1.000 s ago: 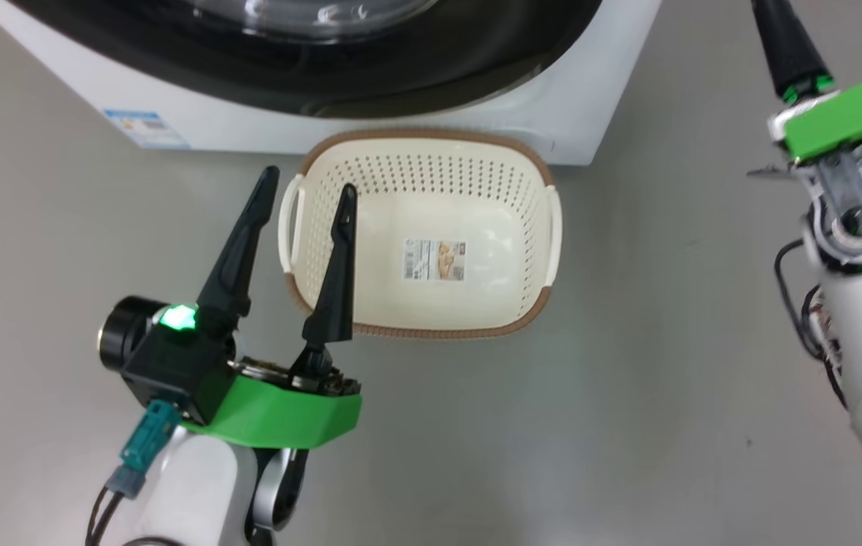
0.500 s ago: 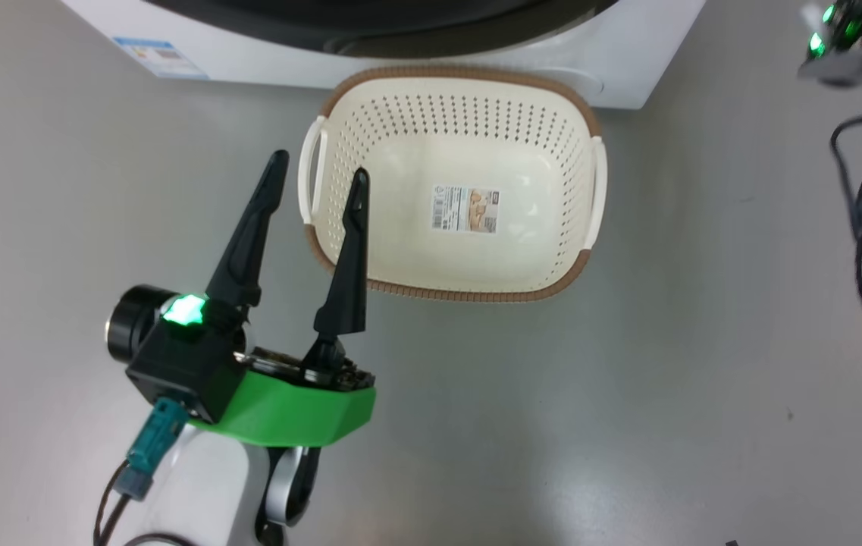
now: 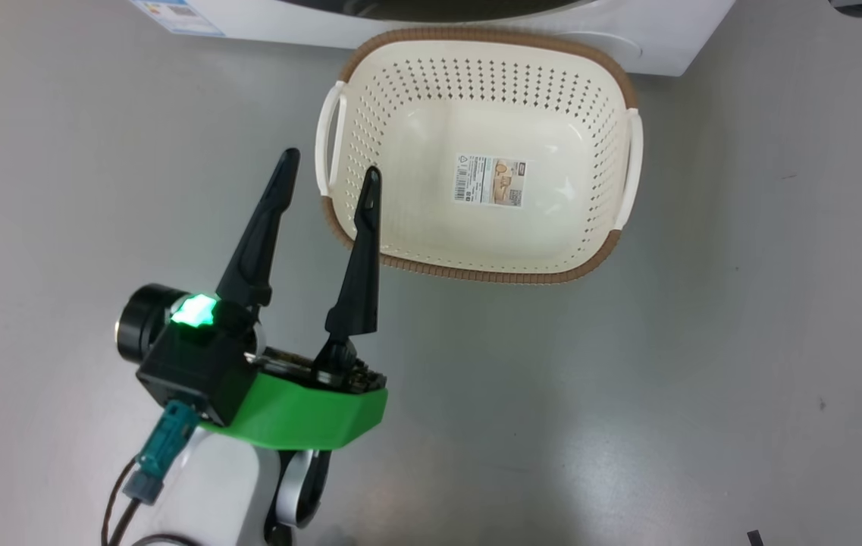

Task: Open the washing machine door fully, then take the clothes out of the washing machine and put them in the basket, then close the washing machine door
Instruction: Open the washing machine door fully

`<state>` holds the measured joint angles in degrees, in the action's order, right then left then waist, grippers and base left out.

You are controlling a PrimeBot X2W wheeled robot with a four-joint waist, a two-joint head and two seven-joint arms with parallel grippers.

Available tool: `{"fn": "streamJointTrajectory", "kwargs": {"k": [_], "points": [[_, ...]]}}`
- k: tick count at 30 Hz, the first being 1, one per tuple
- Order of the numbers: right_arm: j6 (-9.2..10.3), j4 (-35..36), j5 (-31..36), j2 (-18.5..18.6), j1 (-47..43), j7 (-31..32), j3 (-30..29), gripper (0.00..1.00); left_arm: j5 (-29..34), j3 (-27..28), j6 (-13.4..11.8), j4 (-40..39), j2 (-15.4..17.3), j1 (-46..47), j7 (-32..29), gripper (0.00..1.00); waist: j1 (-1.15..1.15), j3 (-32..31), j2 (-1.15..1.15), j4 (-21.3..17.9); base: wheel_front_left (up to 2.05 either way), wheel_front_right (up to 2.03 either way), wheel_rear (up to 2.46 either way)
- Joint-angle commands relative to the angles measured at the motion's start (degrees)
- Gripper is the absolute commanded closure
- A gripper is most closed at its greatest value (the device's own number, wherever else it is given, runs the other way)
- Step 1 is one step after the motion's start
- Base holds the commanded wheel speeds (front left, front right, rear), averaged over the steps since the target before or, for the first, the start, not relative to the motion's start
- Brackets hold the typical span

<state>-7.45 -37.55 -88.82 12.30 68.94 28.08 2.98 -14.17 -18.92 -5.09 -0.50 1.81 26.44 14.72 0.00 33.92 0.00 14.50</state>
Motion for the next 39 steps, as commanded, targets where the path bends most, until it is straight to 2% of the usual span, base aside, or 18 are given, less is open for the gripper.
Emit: {"fn": "streamJointTrajectory", "kwargs": {"k": [1, 14, 24, 39], "points": [[-0.03, 1.4, -0.3, -1.0, 1.2, 0.6, 0.6, 1.0, 0.1, 1.3, -0.4, -1.7, 1.1, 1.0, 0.3, 0.0, 0.0, 0.3, 0.0, 0.3, 0.0, 0.0, 0.0], [-0.03, 2.5, 0.0, -1.0, 2.5, 5.9, 3.3, 1.0, 0.2, 1.8, -1.8, -2.0, 1.1, 0.9, 0.3, 0.0, 0.0, 1.3, 0.0, 0.0, 0.0, 0.0, 0.0], [-0.03, 5.2, -0.2, -0.8, -0.3, 8.8, 4.7, 1.0, 0.3, 2.8, -1.9, -1.4, 1.1, 0.4, 0.3, 0.0, 0.0, -0.4, 0.0, -0.7, 0.0, 0.0, 0.0], [-0.03, 6.2, 1.6, -2.9, -8.1, 11.7, 9.7, 1.0, 0.2, 4.9, -1.5, 0.1, 1.1, -2.3, 0.3, 0.0, 0.0, -5.3, 0.0, -2.4, 0.0, 0.0, 0.0]]}}
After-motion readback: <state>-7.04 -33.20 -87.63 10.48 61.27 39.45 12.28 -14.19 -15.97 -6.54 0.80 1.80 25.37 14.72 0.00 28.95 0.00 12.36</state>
